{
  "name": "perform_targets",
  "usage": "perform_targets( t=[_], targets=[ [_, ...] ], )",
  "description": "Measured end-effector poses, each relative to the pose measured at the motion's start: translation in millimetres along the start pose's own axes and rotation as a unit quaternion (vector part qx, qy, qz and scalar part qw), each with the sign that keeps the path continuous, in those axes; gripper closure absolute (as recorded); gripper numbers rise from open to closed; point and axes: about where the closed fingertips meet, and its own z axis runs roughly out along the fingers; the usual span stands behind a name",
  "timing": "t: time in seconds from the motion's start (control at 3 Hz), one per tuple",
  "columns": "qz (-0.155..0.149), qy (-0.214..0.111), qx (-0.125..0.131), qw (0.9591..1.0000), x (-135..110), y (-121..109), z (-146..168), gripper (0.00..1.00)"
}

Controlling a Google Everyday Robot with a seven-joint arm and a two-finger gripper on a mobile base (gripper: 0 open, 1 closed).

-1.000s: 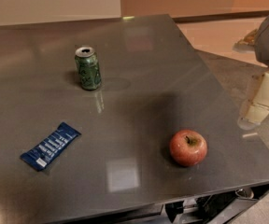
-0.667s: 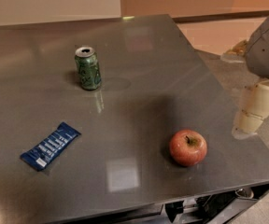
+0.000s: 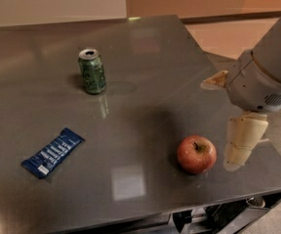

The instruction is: Move apple near rxbar blueberry

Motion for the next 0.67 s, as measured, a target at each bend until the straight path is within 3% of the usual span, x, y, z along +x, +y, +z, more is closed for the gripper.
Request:
perform_targets(
  t=[0.67],
  targets=[
    [-0.046,-0.008,-0.038,0.9982,-9,23,39,0.00]
  ],
)
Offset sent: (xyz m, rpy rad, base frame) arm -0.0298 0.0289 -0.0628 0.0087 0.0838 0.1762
